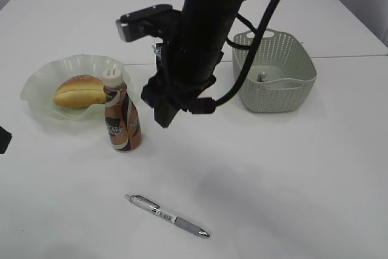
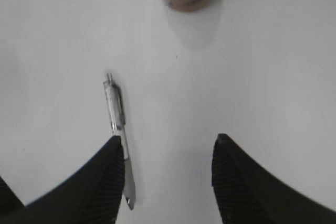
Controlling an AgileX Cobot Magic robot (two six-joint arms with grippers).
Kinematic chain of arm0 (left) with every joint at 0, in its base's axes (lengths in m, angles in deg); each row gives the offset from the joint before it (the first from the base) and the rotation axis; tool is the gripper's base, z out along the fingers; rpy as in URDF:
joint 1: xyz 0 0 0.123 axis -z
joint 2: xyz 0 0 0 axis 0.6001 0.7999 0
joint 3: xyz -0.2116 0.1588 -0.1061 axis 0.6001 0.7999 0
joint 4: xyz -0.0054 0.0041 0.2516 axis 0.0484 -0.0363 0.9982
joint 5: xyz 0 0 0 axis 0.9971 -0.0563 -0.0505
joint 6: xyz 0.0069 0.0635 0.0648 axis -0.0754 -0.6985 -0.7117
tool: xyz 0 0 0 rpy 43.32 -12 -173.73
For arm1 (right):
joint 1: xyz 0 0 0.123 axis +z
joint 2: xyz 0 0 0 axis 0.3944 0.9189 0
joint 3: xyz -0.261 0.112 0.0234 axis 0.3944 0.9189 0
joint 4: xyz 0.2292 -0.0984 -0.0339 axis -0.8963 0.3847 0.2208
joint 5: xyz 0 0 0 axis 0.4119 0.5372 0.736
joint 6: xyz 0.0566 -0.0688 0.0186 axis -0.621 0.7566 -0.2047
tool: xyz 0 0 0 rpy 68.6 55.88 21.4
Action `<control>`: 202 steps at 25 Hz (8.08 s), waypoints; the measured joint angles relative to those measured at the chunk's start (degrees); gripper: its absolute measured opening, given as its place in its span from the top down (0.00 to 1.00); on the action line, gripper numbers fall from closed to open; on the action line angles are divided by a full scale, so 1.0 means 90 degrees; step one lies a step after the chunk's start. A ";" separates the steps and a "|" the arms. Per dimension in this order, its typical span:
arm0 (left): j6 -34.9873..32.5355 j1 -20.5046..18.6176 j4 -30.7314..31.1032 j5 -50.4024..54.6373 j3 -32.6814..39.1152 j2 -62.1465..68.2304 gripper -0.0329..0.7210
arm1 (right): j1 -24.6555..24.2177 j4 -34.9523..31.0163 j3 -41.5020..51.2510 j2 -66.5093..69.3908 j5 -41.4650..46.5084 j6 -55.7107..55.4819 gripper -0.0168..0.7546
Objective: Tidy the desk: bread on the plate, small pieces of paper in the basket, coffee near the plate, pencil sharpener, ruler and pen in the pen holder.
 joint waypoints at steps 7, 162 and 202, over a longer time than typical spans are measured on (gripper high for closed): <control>-0.0006 0.0000 0.0237 0.0126 0.0000 0.0000 0.55 | 0.0515 0.0329 0.0558 -0.0041 0.0091 -0.0155 0.46; -0.0006 0.0000 0.0205 0.0369 0.0000 0.0000 0.55 | -0.2696 -0.9883 -0.1880 0.3193 -0.2246 0.8755 0.58; 0.1509 0.0000 0.1410 0.0279 0.0000 -0.0832 0.55 | -0.2137 0.0779 0.1361 -0.1840 0.0454 -0.1382 0.57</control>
